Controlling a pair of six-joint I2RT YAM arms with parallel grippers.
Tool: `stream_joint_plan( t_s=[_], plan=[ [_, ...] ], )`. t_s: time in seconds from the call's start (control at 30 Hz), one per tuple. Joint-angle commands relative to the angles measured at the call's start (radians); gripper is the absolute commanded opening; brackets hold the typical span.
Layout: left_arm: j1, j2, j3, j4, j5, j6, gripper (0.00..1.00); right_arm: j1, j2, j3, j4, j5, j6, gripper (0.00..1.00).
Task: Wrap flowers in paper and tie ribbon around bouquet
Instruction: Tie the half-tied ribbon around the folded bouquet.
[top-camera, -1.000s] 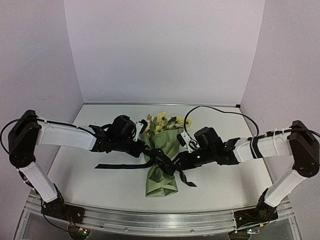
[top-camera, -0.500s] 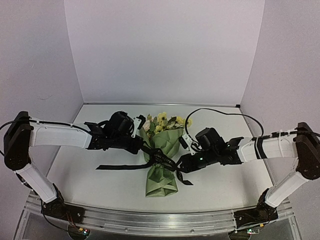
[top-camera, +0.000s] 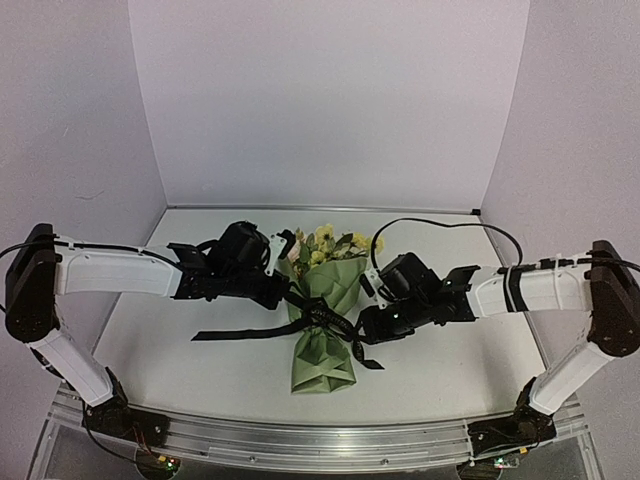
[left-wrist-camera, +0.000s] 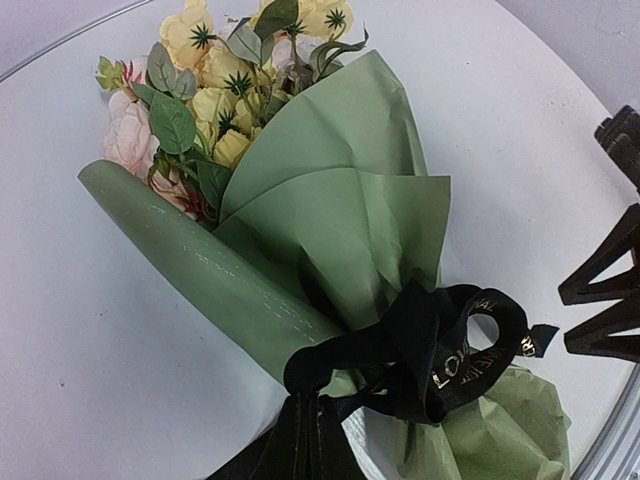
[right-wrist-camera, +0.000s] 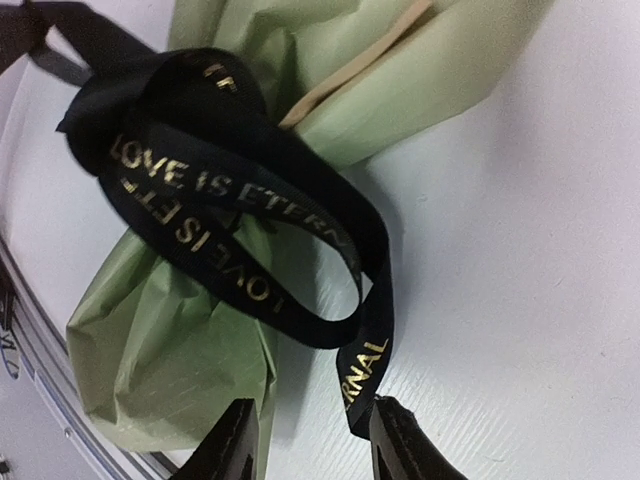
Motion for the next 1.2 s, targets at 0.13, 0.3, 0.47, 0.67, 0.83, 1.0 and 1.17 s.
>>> stream_joint_plan(
  t_s=[0.13,0.3,0.47,0.67,0.83,1.0,1.17],
  plan=[
    [-0.004,-0.055,0.016,0.007,-0.008,0.011,0.00,0.019,0.103,0.120,-0.035,0.146,0.160,0.40],
    [-0.004,-0.064,0.008,0.012,-0.010,0.011,0.00,0.023,0.126,0.137,-0.077,0.183,0.205,0.37],
    [-0.004,-0.068,-0.004,0.026,-0.002,0.009,0.00,0.036,0.130,0.131,-0.089,0.195,0.226,0.37],
    [-0.004,-0.069,-0.009,0.034,0.000,0.008,0.00,0.056,0.168,0.152,-0.079,0.185,0.261,0.37],
    [-0.004,-0.071,-0.016,0.037,0.005,0.005,0.00,0.063,0.181,0.150,-0.059,0.187,0.286,0.37],
    [-0.004,-0.076,-0.024,0.042,0.005,-0.002,0.00,0.067,0.191,0.147,-0.042,0.187,0.302,0.34],
    [-0.005,-0.079,-0.031,0.046,0.008,-0.013,0.00,0.067,0.193,0.151,-0.042,0.201,0.297,0.26]
  ],
)
